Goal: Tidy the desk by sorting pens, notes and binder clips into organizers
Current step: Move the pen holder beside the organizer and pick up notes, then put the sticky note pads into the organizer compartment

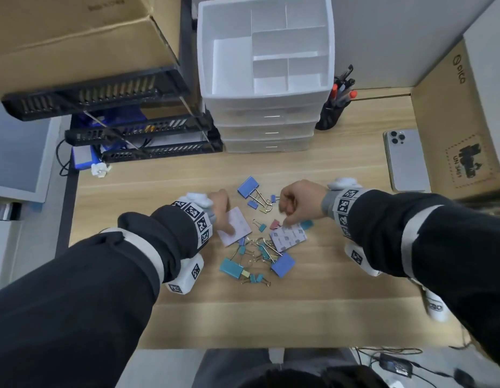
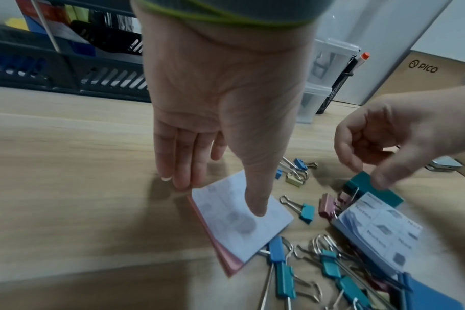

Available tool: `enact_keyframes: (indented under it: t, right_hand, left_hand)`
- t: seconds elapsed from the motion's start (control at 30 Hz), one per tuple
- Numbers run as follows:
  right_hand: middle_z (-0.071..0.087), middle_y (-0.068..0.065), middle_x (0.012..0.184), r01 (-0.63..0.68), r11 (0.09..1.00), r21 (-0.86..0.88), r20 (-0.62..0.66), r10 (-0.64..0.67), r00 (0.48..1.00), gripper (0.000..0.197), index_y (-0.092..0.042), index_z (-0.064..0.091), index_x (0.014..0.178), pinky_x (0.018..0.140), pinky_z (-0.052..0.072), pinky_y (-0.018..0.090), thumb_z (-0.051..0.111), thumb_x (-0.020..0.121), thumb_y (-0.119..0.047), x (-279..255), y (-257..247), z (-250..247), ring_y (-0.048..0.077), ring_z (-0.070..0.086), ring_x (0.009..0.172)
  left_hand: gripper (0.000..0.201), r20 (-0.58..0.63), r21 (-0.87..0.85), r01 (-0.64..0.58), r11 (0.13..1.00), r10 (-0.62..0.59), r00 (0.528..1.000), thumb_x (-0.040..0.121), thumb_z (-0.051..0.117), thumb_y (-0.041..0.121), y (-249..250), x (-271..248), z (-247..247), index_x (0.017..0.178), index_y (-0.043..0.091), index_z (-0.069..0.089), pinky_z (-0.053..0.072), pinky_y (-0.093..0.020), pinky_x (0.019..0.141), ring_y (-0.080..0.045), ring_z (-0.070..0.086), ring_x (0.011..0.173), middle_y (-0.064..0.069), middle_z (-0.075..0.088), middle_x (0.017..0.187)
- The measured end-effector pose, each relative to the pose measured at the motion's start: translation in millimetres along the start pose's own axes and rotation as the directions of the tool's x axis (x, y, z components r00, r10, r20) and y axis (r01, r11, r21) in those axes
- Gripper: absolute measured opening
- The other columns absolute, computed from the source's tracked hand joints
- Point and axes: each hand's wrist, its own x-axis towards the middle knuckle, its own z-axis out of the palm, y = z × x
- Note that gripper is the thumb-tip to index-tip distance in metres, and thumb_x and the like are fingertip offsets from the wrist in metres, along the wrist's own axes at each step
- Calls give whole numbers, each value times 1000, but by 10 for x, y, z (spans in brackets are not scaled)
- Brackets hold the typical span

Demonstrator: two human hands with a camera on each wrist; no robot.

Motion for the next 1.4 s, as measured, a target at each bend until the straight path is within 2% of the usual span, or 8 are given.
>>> enact_keyframes:
  t: [0.17, 0.3, 0.43, 0.6, 0.87, 1.07, 1.23, 1.4]
  right_hand:
    - [62, -9, 98, 62, 950, -307, 54, -48, 997, 48, -25, 64, 97, 74, 57, 34, 88, 60, -44, -59, -38, 326, 15, 61, 87]
    - [56, -8, 104, 79, 902, -425, 15, -80, 997, 40, -27, 63, 101, 74, 52, 31, 82, 67, -38, -76, -12, 438, 15, 55, 95]
    - [57, -7, 102, 66, 902, -426, -23, -84, 996, 29, -25, 66, 99, 76, 50, 32, 77, 73, -33, -110, 24, 512, 16, 52, 98]
    - [63, -7, 92, 60, 925, -375, -76, -96, 992, 13, -26, 67, 92, 71, 44, 30, 70, 81, -32, -156, 40, 513, 17, 52, 93]
    - [65, -1, 90, 65, 974, -217, -71, -82, 994, 14, -17, 60, 107, 67, 45, 32, 52, 98, -24, -241, -230, 319, 23, 60, 83]
    - [59, -3, 101, 64, 996, 55, -83, -59, 995, 25, -27, 59, 113, 66, 60, 35, 68, 91, -33, -279, -470, 183, 16, 63, 67]
    - [58, -4, 105, 34, 993, 111, 18, -37, 999, 44, -32, 50, 117, 68, 62, 49, 76, 84, -21, -329, -580, 33, 24, 67, 70]
    - [65, -8, 80, 57, 985, 165, -64, -47, 997, 36, -21, 61, 107, 59, 54, 25, 82, 79, -14, -357, -738, -109, 4, 62, 59]
  left_hand:
    - [78, -35, -7, -2, 1000, 2, 999, 67, 87, 49, 26, -82, 192, 116, 10, 42, 54, -37, 75, -22, 61, 84, -4, 61, 98]
    - [75, -92, 67, 19, 998, -12, 996, 65, 85, 47, 42, -127, 326, 116, 10, 44, 56, -35, 72, -20, 61, 82, -4, 58, 98]
    - [73, -99, 100, 1, 995, 9, 995, 64, 85, 51, 13, -151, 389, 111, 10, 46, 56, -36, 72, -21, 60, 82, -4, 57, 97]
    - [40, -50, 136, -46, 990, 53, 997, 73, 75, 48, -22, -181, 363, 89, 13, 67, 55, -29, 61, -18, 65, 69, 1, 67, 81]
    - [33, -14, -234, -169, 957, 171, 985, 89, 68, 34, -163, -335, 318, 66, 17, 51, 37, -26, 54, -19, 51, 59, 1, 55, 62]
    - [22, -42, -337, -284, 898, 287, 957, 98, 57, 21, -125, -552, 33, 110, 5, 68, 52, -30, 71, -16, 62, 74, -9, 73, 95]
    - [21, -116, -430, -311, 847, 290, 950, 98, 51, 5, -133, -682, -216, 114, 17, 57, 47, -15, 53, -13, 58, 67, -2, 64, 94]
    - [23, -116, -565, -323, 759, 315, 942, 96, 52, 2, -114, -735, -340, 112, 18, 61, 59, -42, 78, -23, 63, 77, -8, 66, 91]
